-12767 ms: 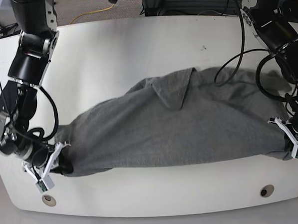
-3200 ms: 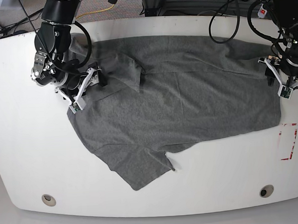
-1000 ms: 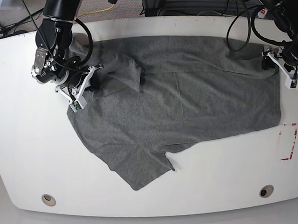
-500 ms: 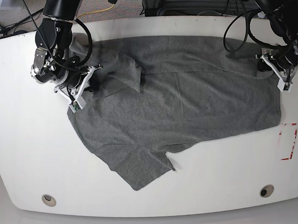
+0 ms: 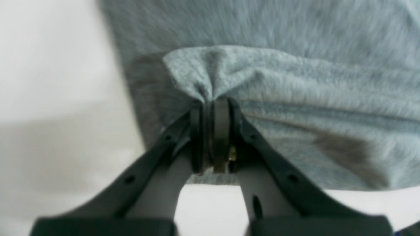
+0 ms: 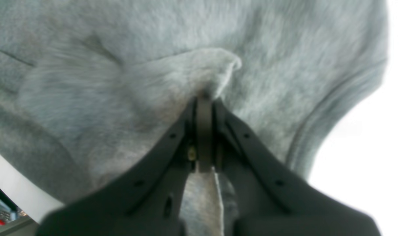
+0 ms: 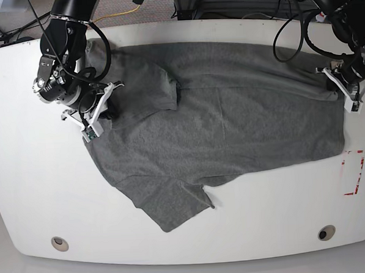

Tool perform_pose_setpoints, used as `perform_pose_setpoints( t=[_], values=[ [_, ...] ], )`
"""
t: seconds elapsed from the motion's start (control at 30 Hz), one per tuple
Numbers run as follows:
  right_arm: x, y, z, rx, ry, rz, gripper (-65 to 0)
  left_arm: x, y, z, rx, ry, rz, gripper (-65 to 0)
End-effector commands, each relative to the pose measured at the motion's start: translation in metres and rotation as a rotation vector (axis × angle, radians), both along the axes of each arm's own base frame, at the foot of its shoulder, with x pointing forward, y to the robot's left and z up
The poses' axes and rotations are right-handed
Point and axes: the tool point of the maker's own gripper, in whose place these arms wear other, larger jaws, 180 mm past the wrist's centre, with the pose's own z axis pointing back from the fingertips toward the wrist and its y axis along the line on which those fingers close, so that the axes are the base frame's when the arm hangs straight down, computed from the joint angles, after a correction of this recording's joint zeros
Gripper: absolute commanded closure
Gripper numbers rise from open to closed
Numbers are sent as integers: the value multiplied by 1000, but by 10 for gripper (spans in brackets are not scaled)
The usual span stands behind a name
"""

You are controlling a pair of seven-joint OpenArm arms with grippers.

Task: Fold the T-shirt properly
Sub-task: 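Grasp the shirt edges near the collar with both grippers, then pull the held shirt edges apart and toward the robot base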

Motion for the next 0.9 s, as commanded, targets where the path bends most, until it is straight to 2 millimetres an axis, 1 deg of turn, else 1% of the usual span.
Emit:
perform_pose_setpoints(
  t=[0.0,0.17,0.27,0.33,0.4,0.47,0.57,0.6,0.7,0.77,0.8,0.87],
  values=[
    [9,-2,24,-19,-87,7,0,8,11,26,56,-73,0,-17],
    [5,-3,31,-44,-107,13,0,8,16,42,97,-111,4,-17],
    [6,-4,34,-49,-116,14,0,6,23,45,102,-117,27,-17],
    [8,-9,36,-64,-121,16,0,5,26,45,106,-116,31,-17],
    [15,-13,42,-74,-138,16,0,5,31,49,119,-118,30,-17],
    [20,-14,45,-78,-150,16,0,6,31,49,119,-120,31,-17],
    [29,-13,50,-72,-165,18,0,6,33,45,108,-110,35,-17],
    [33,-13,52,-70,-173,17,0,6,37,45,114,-103,35,-17],
    [38,-13,47,-55,-156,12,0,6,40,41,103,-92,39,-18],
    [42,-14,44,-45,-145,8,0,15,38,42,93,-116,34,-19],
    [43,-15,40,-37,-133,5,0,19,35,40,84,-122,21,-19],
    [45,-15,35,-27,-117,1,0,23,36,38,87,-121,-2,-21]
  ],
)
